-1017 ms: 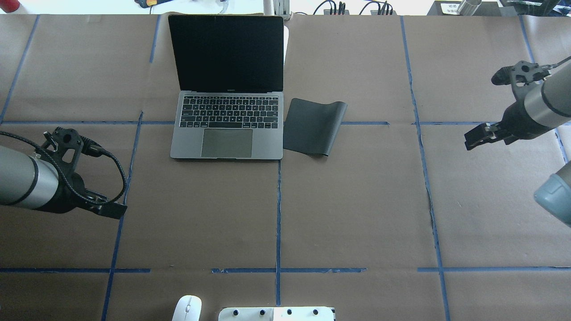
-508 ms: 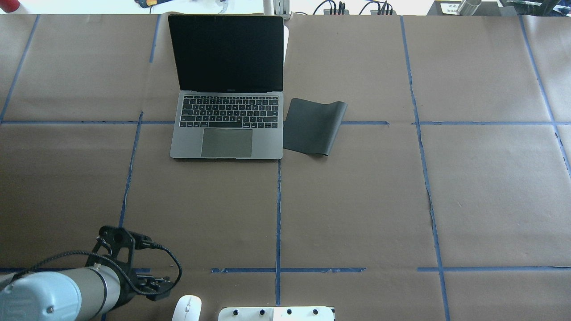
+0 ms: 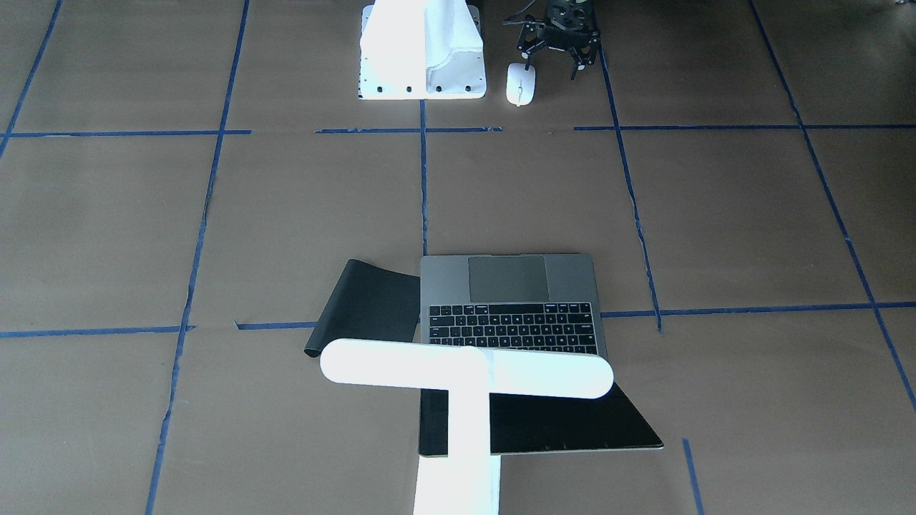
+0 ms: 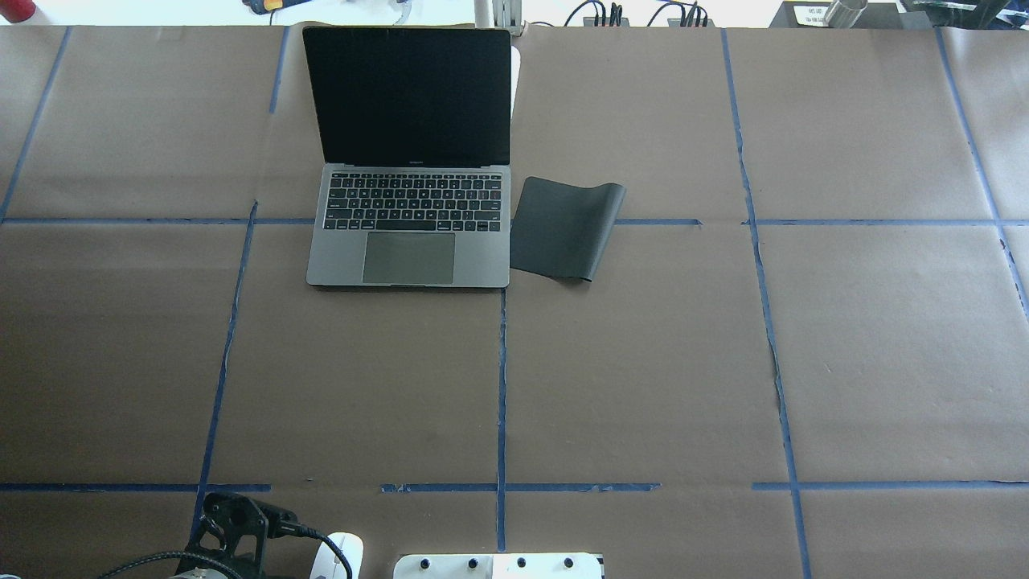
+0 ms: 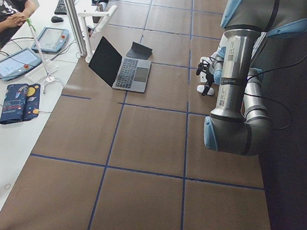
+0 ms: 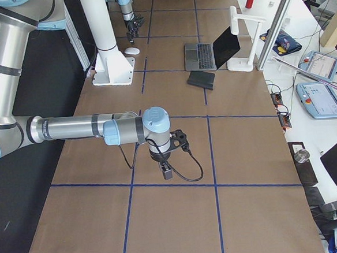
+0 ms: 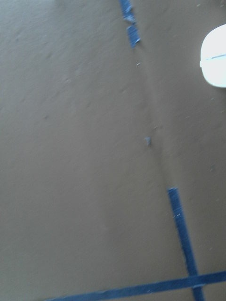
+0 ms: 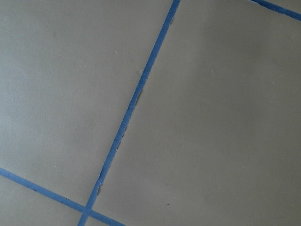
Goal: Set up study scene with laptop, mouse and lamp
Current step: 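Grasp the white mouse with the left gripper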
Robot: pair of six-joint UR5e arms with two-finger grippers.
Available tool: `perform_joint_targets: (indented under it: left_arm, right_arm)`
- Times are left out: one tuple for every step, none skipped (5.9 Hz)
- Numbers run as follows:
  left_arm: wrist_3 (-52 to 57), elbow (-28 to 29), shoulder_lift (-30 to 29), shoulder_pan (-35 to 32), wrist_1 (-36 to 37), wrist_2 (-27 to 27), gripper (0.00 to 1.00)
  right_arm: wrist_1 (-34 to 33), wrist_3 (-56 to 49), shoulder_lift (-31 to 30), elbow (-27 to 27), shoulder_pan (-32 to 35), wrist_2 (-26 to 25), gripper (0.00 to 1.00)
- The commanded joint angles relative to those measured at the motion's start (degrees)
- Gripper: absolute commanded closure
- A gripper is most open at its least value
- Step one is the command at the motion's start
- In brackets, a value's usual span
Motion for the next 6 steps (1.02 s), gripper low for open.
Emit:
perform_joint_targets:
  left_arm:
    - [-0.18,2.5,-2.81,1.6,0.13,0.27,0.0]
    - [-0.18,3.64,-4.22,1.6,0.13,0.27,0.0]
    - [-1.14,4.87,-5.28,1.6,0.13,0.27,0.0]
    - [-2.37,5.06,-5.29,1.6,0.13,0.19,0.0]
    - [-2.46,5.76,-5.29,1.6,0.13,0.27,0.0]
    - [-2.73,5.85,-5.29,1.6,0.13,0.27,0.0]
  right_arm:
    - [0.0,-0.16,-0.37,-0.15,0.13,0.37,0.0]
    - [0.0,-0.25,-0.37,-0.15,0.21,0.37,0.0]
    - [0.0,-0.25,-0.37,-0.15,0.21,0.37,0.0]
    - [0.0,-0.25,-0.37,-0.15,0.21,0.46,0.0]
    - [0.0,-0.25,-0.37,-0.23,0.13,0.37,0.0]
    - [0.0,-0.25,-0.37,-0.23,0.13,0.46,0.0]
